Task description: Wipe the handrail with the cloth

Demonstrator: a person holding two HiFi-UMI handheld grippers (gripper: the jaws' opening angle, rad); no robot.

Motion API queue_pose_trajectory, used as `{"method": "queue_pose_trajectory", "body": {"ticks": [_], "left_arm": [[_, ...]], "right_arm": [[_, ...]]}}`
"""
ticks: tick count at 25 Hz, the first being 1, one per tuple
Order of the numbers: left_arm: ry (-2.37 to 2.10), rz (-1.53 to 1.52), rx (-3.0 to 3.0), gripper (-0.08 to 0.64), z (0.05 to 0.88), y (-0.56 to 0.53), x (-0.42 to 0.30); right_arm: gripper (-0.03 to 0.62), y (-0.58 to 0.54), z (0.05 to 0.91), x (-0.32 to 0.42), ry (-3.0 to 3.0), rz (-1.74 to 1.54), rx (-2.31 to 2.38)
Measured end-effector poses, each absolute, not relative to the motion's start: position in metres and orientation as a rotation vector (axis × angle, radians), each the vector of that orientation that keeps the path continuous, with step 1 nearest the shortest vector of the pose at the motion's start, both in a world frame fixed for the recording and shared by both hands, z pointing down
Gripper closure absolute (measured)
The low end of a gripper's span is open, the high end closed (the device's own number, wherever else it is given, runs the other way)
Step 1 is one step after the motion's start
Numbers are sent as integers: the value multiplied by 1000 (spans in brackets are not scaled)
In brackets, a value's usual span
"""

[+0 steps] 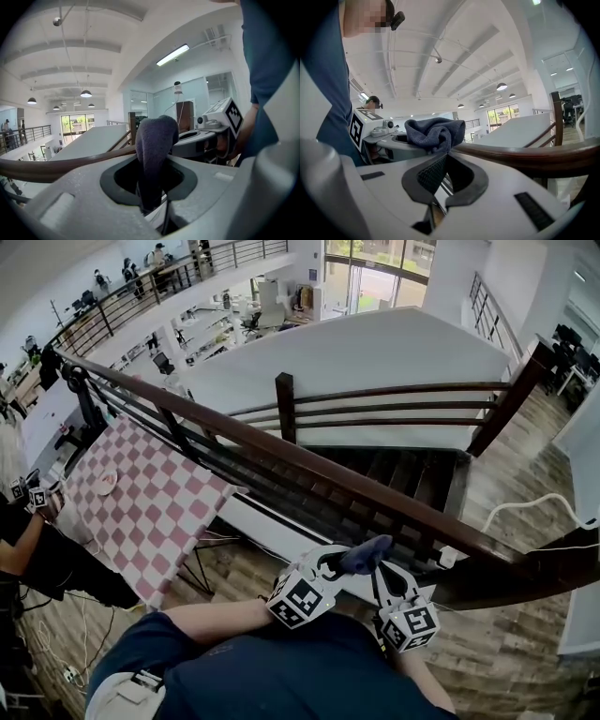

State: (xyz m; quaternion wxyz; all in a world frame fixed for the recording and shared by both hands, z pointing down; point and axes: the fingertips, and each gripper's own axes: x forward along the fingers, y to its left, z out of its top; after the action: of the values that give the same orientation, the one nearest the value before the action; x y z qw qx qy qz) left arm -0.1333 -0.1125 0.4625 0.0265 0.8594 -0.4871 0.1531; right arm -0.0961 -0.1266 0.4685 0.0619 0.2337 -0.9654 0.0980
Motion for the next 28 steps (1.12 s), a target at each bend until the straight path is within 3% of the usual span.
{"method": "queue_pose_trajectory", "body": {"ticks": [28], "left_arm": [[-1449,425,2656,471,466,-102,-119]], "right_arm": [[581,-115,469,-83,-2903,276,729]]}}
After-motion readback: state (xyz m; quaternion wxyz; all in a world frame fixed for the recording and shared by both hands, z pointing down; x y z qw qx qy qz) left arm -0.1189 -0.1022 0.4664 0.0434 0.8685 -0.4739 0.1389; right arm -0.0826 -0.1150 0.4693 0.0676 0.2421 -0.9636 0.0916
